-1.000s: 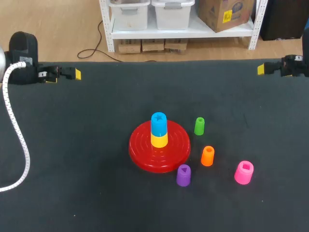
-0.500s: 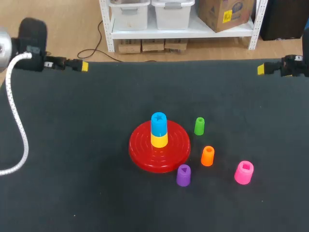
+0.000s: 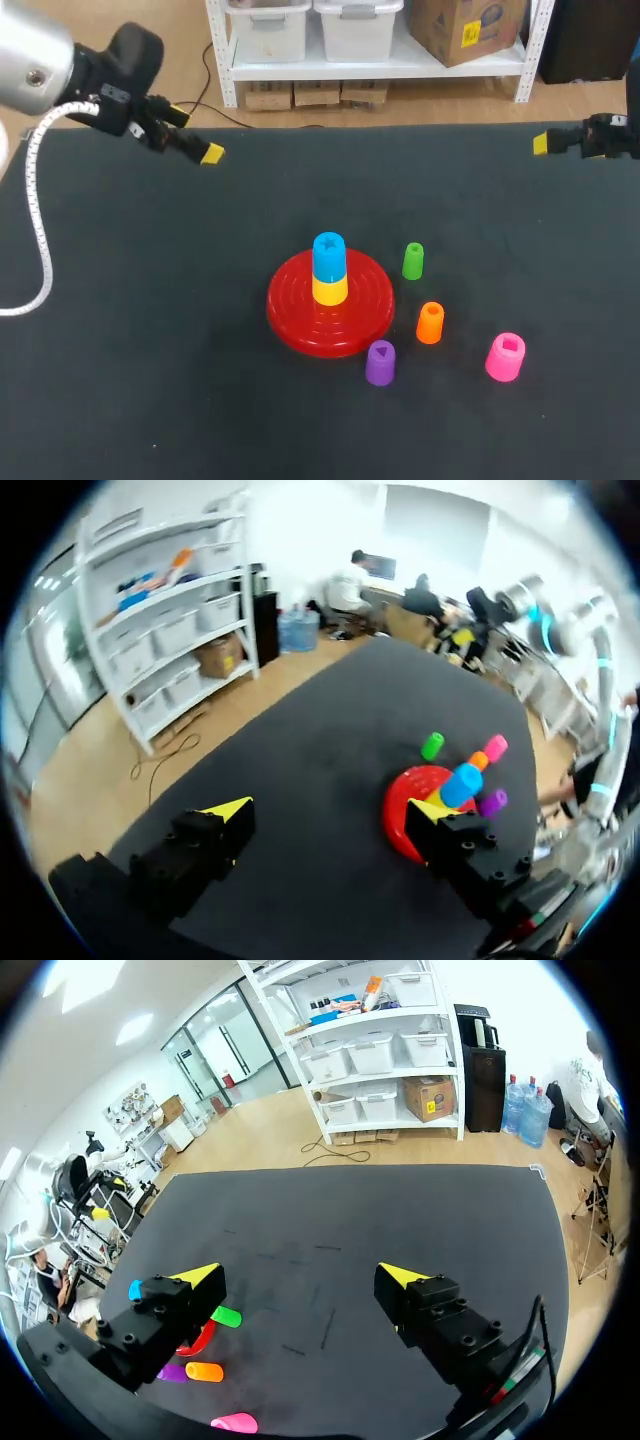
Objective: Pick up and stack the cylinders on the red base in this order: pink,purple,orange,green
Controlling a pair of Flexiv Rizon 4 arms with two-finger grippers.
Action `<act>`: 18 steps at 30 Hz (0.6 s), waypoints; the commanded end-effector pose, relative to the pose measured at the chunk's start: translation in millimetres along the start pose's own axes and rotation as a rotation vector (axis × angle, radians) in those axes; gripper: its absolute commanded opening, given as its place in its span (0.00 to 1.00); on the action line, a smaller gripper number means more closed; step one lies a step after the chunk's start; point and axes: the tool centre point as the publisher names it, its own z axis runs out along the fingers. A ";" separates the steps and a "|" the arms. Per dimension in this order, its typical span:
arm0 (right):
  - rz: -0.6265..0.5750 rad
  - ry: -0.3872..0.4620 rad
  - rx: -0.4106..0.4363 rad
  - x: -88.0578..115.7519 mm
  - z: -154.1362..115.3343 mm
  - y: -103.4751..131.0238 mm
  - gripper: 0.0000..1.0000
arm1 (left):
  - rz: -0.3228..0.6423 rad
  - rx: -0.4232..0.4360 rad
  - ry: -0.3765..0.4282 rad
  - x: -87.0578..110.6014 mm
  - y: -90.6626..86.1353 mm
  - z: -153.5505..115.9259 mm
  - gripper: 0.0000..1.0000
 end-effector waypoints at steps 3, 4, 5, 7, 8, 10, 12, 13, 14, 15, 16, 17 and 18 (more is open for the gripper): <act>0.000 0.000 0.000 0.1 -0.1 0.0 1.00 | 0.390 0.234 -0.021 3.1 -17.6 -2.0 1.00; 0.000 0.000 0.000 0.1 -0.1 0.0 1.00 | 0.399 0.246 -0.021 4.0 -21.1 -0.1 1.00; 0.000 0.000 0.000 0.1 -0.1 0.0 1.00 | 0.409 0.260 -0.020 5.5 -23.8 2.3 1.00; 0.000 0.000 0.000 0.1 -0.1 0.0 1.00 | 0.415 0.271 -0.024 8.1 -28.4 6.7 1.00; 0.000 0.000 0.000 0.1 -0.1 0.0 1.00 | 0.415 0.273 -0.018 9.9 -30.0 9.1 1.00; 0.000 0.000 0.000 0.1 -0.1 0.0 1.00 | 0.413 0.277 -0.018 14.3 -33.6 13.3 1.00; 0.000 0.000 0.000 0.1 -0.1 0.0 1.00 | 0.416 0.286 -0.018 18.4 -37.2 17.3 1.00; 0.000 0.000 0.000 0.1 -0.1 0.0 1.00 | 0.416 0.290 -0.018 19.7 -39.3 19.1 1.00; 0.000 0.000 0.000 0.1 -0.1 0.0 1.00 | 0.419 0.297 -0.019 20.8 -41.4 20.8 1.00; 0.000 0.000 0.000 0.1 -0.1 0.0 1.00 | 0.430 0.308 -0.009 22.2 -44.0 22.9 1.00; 0.000 0.000 0.000 0.1 -0.1 0.0 1.00 | 0.430 0.312 -0.003 23.2 -45.8 24.6 1.00; 0.000 0.000 0.000 0.1 -0.1 0.0 1.00 | 0.430 0.313 -0.003 24.5 -47.2 26.0 1.00; 0.000 0.000 0.000 0.1 -0.1 0.0 1.00 | 0.428 0.318 -0.007 25.4 -48.6 26.9 1.00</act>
